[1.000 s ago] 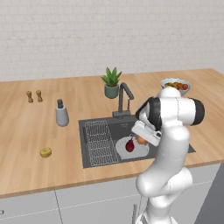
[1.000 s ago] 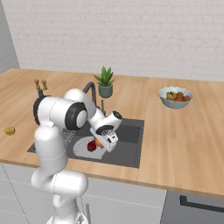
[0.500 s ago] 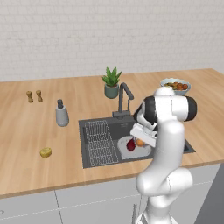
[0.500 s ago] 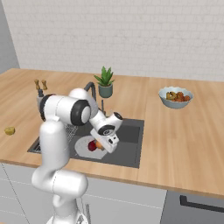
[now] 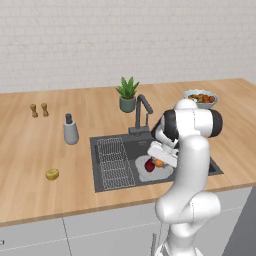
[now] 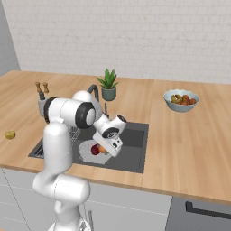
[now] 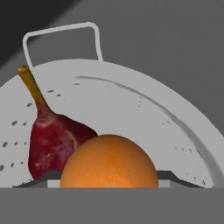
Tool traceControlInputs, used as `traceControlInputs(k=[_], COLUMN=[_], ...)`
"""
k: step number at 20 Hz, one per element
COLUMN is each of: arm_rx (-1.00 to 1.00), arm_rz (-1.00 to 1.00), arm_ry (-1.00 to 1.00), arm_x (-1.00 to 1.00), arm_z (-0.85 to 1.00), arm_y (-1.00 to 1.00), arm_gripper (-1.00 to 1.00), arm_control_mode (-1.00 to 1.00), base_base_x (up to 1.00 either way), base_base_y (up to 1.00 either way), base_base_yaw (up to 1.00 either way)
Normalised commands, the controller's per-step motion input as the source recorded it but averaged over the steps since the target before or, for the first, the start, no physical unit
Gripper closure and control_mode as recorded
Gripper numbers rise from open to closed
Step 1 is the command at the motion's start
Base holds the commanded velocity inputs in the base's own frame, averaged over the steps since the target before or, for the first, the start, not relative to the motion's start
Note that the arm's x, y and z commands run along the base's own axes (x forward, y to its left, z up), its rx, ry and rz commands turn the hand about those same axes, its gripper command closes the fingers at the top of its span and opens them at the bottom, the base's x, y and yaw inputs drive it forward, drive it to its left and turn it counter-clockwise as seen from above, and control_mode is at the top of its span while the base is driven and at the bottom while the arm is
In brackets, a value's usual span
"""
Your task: Put the colander in the sink, put the tangerine, pear, kiwi in the colander, and turn on the sink faucet and pour water over the colander.
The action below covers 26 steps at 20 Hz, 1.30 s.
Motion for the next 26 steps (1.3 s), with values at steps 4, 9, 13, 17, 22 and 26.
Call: traceControlInputs(k=[4,9,13,17,22,26], arm_rx=[0.0,0.0,0.0,0.0,0.0,-0.01], arm_rz=[0.08,0.07,0.05,0.04,0.03,0.03], arm_ry=[0.0,0.0,0.0,0.0,0.0,0.0], arm_x=[0.0,-0.08,-0.11,-0.21,-0.28,-0.26], arm_z=[-0.04,0.0,0.0,0.02,0.15,0.23], arm_y=[0.21,0.26,0.16,0.0,0.0,0.0], arm_gripper=[1.0,-1.0,-1.0,-1.0,-1.0,-1.0], arm_control_mode=[-1.0,-1.0,-1.0,-1.0,-1.0,-1.0], base_base_x=[0.0,0.0,0.0,0.0,0.0,0.0], base_base_y=[0.0,0.0,0.0,0.0,0.0,0.0], base_base_yaw=[0.0,0.0,0.0,0.0,0.0,0.0])
